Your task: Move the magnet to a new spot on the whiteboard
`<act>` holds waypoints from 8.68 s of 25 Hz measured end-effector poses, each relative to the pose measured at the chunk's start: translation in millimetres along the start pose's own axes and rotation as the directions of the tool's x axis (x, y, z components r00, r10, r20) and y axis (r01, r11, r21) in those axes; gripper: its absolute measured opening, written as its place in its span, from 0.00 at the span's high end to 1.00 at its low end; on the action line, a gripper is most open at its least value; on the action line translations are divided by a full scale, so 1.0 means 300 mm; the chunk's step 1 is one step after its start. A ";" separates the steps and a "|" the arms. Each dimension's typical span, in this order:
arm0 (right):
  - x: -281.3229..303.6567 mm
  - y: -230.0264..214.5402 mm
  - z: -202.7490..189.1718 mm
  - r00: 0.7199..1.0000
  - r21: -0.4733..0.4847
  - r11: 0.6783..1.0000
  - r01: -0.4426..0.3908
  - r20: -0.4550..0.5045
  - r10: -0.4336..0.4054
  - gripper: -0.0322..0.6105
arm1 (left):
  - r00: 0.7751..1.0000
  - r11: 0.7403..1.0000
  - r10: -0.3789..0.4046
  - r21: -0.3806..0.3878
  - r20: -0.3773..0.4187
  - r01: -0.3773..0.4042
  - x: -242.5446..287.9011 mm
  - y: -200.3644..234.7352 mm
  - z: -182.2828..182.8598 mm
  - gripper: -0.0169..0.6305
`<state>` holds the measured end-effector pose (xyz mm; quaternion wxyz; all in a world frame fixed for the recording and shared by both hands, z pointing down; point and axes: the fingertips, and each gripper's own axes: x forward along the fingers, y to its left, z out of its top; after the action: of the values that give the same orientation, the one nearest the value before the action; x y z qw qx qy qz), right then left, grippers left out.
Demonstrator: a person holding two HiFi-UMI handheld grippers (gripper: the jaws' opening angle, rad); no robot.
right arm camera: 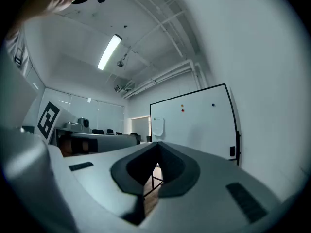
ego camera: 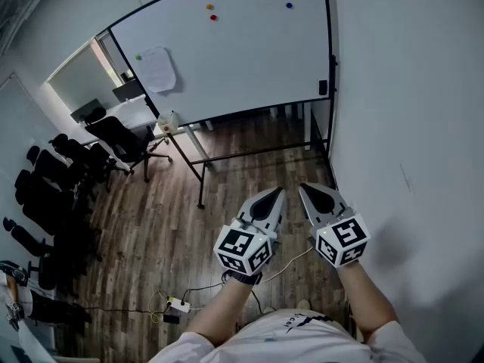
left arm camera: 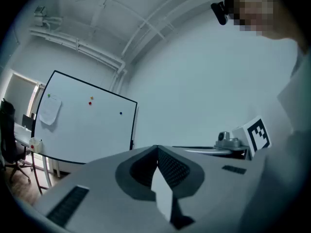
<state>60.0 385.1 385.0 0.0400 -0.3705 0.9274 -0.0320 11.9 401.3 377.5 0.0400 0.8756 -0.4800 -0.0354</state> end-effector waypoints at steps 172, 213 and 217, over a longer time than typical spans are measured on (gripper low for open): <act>1.688 -1.779 0.699 0.893 -0.380 0.811 0.444 0.258 -0.368 0.75 | 0.939 0.952 -0.302 0.092 0.162 0.291 2.036 1.263 0.511 0.95; 2.009 -2.161 0.369 0.912 -0.350 0.844 0.405 0.096 -0.398 0.75 | 0.984 0.984 -0.169 0.058 0.059 0.166 2.262 1.453 0.323 0.95; 1.983 -2.146 0.377 0.910 -0.355 0.840 0.411 0.095 -0.404 0.75 | 0.982 0.983 -0.178 0.054 0.061 0.175 2.250 1.441 0.324 0.95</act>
<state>82.2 -494.5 299.7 -0.0301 -0.5601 0.8164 0.1374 2.3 -403.3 309.7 -0.0001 0.9138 -0.4022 -0.0558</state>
